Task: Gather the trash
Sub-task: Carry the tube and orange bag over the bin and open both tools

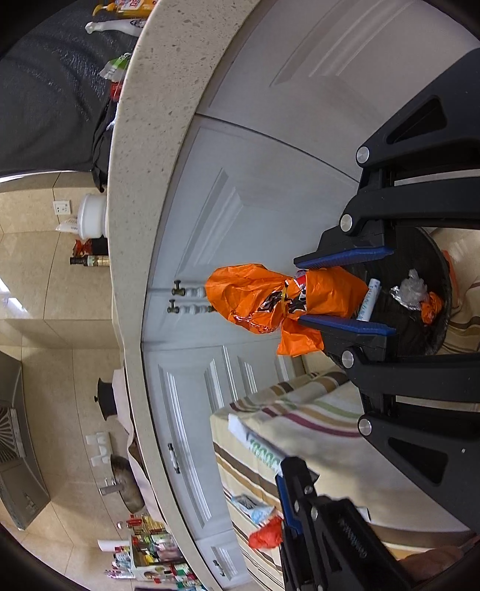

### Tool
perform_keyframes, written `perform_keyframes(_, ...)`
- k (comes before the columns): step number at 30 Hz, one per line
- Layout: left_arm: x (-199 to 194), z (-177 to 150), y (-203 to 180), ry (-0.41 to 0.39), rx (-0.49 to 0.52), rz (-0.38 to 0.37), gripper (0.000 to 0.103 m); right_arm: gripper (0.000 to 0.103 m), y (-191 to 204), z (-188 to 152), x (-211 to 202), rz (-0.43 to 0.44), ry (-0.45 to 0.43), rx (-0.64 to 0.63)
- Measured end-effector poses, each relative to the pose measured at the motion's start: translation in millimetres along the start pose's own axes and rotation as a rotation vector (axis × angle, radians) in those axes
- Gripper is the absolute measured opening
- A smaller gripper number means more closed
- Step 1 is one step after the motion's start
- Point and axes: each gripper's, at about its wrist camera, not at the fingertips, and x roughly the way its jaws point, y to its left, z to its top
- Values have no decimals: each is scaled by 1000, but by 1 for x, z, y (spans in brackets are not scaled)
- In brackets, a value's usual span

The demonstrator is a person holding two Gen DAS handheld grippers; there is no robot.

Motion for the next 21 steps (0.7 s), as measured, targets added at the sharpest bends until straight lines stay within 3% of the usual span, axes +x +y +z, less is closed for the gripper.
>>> perform_keyframes(3,16,6,-8,3,7,13,21,29,-7,1,8,-6,-3,20)
perform_keyframes(5,26,10,-11,11,13,21,25,47,-13,2,18,-11,0,44)
perform_keyframes(6,31,12,-12,16,13,27,34,50,-16,1,22,-22,-2,56)
perform_keyframes(7,34,13,-12,21,12,30,50,51,-19,1,26,-30,-1,67)
perform_keyframes(8,37,14,-11,20,7,35,54,51,-21,1,29,-31,4,73)
perform_keyframes(16,15,13,8,-5,-21,44,59,54,-13,0,20,-18,4,66)
perform_keyframes(21,-16,3,35,-37,-47,80,63,55,7,4,6,38,-17,57)
